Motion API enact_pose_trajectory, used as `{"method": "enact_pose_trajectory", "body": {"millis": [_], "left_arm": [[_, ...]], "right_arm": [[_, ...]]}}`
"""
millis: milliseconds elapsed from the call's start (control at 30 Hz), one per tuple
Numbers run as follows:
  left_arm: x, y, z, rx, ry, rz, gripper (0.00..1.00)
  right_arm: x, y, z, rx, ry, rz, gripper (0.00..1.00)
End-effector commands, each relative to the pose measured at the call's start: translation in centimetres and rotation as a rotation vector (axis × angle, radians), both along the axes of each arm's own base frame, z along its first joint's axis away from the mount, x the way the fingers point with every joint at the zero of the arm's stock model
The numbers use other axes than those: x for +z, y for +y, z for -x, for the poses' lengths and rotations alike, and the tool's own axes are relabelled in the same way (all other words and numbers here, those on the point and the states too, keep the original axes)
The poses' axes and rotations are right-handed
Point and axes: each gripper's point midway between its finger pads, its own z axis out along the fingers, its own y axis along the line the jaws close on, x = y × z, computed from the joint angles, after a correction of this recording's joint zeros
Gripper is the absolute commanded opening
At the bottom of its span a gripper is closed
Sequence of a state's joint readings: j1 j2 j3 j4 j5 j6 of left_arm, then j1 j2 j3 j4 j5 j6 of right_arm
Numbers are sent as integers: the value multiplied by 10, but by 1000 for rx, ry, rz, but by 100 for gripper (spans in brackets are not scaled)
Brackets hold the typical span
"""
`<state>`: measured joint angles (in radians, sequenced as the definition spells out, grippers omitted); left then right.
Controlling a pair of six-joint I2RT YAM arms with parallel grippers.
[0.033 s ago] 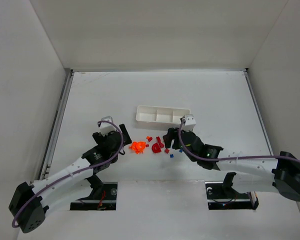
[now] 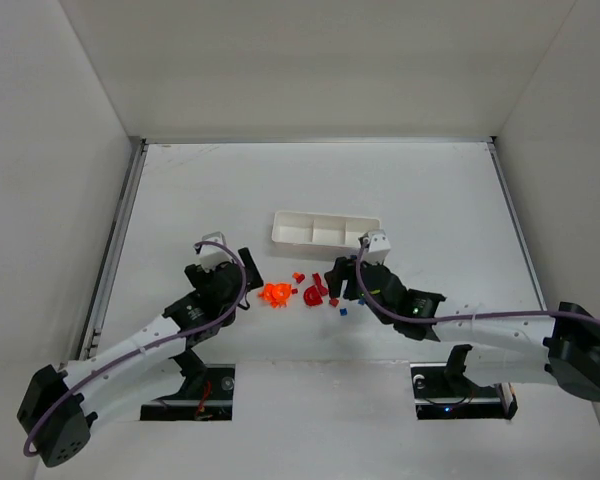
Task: Sort the legos into containers by color
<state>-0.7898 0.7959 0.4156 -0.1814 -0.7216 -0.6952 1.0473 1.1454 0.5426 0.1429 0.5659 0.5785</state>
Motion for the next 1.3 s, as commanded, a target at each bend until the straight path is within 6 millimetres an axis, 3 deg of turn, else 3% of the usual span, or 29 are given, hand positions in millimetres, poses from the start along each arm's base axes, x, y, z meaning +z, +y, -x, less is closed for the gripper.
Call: {"method": "enact_pose_trajectory", "body": {"millis": [0,33,200,267,367,467,500,567,633,767,867,967,1267], "left_arm": [[20,0,-2,15,-69,76,100],[23,2,-1,18,-80,89,100],[41,17,-11,96,-149,92,100],[47,13,-18,88,-125,86,100],[45,6,-18,53,-119,94,100],[42,1,-11,23,-177,159,100],[43,0,-9,0,-213,183,70],[44,-4,-6,-36,-223,181,29],[38,-6,-4,-57,-197,162,20],[19,-11,3,-79,-153,148,19],[12,-21,9,-122,-142,168,26],[7,-31,14,-159,-137,178,33],[-11,-44,18,-199,-81,176,34]], "right_arm": [[30,25,5,12,-35,-125,74],[30,28,9,17,-31,-137,69],[23,41,27,40,23,-195,18],[16,46,27,18,51,-218,11],[1,57,35,13,101,-236,10],[-9,67,42,4,117,-234,21],[-16,77,41,9,128,-221,29],[-22,87,40,15,140,-211,37],[-28,102,39,34,153,-216,44],[-42,134,41,81,195,-272,52],[-49,145,38,83,219,-307,52],[-54,148,29,76,232,-311,51],[-65,148,9,29,249,-356,41]]}}
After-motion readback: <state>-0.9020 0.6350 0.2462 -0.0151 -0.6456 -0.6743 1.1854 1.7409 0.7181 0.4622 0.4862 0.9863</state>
